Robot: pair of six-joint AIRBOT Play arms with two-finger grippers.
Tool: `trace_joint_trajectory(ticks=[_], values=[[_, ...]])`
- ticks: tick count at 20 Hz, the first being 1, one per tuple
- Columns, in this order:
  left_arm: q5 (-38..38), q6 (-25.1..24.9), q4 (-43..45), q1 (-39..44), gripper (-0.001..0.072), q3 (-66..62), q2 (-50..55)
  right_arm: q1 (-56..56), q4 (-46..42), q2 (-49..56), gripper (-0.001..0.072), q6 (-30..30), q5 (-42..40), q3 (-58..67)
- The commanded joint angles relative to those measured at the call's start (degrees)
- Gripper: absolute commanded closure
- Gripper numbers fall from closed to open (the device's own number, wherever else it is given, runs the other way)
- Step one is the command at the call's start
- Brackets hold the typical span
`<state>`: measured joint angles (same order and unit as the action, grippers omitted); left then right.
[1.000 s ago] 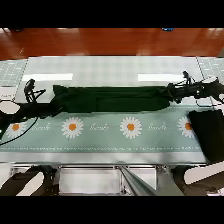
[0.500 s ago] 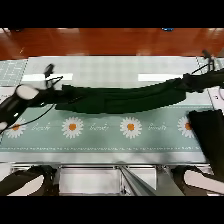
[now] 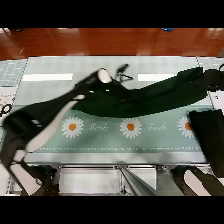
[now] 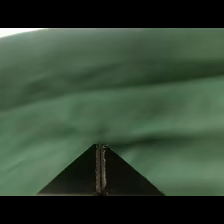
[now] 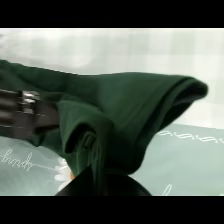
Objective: Fold the shirts.
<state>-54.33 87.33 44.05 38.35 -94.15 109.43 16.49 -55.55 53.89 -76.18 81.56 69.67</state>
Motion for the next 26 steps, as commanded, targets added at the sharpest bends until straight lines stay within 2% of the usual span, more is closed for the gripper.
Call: trace_joint_trajectory(ticks=[1, 4, 7, 9, 11, 14, 19, 23, 26], values=[[-3.4, 4.3, -0.3, 7.5, 0.0686, -12.2, 10.0, -1.7, 0.0, -3.7, 0.0688, -2.3, 1.8, 0.0], [-9.0, 3.2, -0.6, 8.5, 0.0685, -15.5, 11.4, -3.8, 0.0, -3.7, 0.0688, -5.1, 1.0, 0.1], [-16.7, 1.6, 1.6, 2.6, 0.0685, -15.6, 8.6, -6.5, -0.5, -3.3, 0.0688, -6.8, 0.0, 0.1], [-22.4, 0.6, 8.9, -3.1, 0.0684, -15.4, 5.0, -9.1, -0.4, -2.0, 0.0688, -8.4, -2.1, 0.1], [-24.8, 0.6, 15.8, -9.6, 0.0684, -11.6, -1.2, -13.4, -0.3, 0.3, 0.0688, -9.8, -5.2, 0.1], [-20.0, -0.6, 17.5, -19.8, 0.0684, 0.4, -14.6, -22.1, 2.5, 6.1, 0.0688, -10.5, -12.7, 0.1], [-9.6, -4.5, 17.5, -35.1, 0.0684, 25.1, -40.6, -33.7, 13.8, 20.9, 0.0688, -8.7, -27.8, 1.8], [-3.9, -4.7, 17.5, -41.6, 0.0683, 41.7, -55.5, -39.4, 19.6, 34.8, 0.0688, -6.9, -28.9, 9.7], [-2.8, -4.6, 17.5, -42.3, 0.0684, 49.1, -59.5, -42.9, 21.3, 42.7, 0.0688, -7.2, -28.6, 16.5]])
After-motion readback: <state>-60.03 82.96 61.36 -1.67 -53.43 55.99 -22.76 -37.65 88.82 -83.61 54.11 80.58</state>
